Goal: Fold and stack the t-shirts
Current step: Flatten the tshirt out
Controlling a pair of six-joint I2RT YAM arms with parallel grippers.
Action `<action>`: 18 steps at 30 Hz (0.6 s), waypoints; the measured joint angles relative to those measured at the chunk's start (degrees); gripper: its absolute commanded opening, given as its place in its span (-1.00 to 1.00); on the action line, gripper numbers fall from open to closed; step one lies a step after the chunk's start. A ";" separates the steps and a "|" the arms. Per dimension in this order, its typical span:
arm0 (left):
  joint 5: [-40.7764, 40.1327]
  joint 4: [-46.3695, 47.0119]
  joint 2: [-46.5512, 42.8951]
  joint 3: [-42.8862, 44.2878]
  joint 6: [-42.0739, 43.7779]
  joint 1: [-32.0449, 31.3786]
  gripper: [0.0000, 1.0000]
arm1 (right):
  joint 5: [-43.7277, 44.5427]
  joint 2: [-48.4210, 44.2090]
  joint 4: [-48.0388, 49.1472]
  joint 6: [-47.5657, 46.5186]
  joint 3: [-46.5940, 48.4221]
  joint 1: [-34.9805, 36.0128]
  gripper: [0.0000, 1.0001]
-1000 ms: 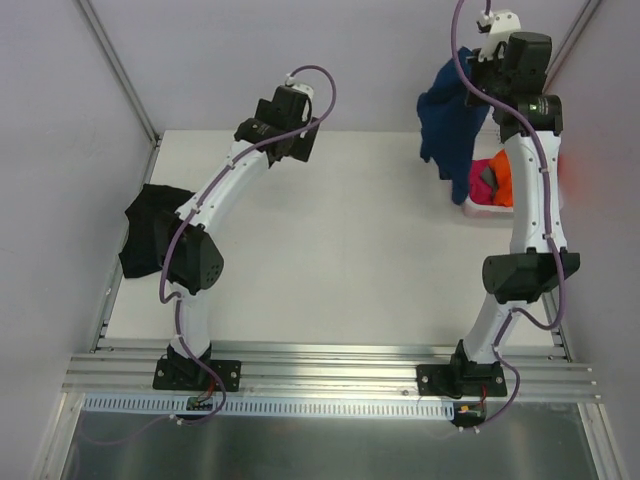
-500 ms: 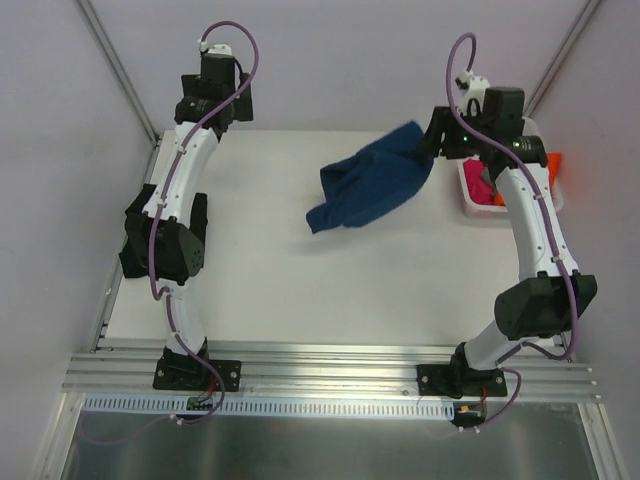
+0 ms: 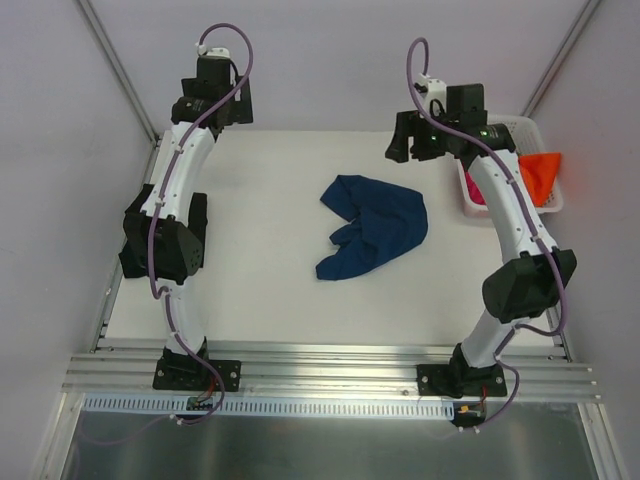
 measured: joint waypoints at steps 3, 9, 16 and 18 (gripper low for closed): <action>-0.02 -0.04 -0.11 -0.59 0.02 0.35 0.98 | -0.33 4.50 0.83 -0.61 2.56 3.28 0.43; -0.28 -0.24 -1.44 -2.47 0.13 1.01 0.98 | -2.45 13.42 0.24 -0.26 0.13 7.96 0.39; -1.44 -0.22 -4.76 -3.43 0.13 2.40 0.98 | -3.06 13.46 -9.01 -4.39 -8.52 11.56 0.23; -1.64 -0.20 -5.44 -3.85 0.13 2.99 0.98 | -3.04 13.25 -12.04 -6.99 -10.34 13.70 0.21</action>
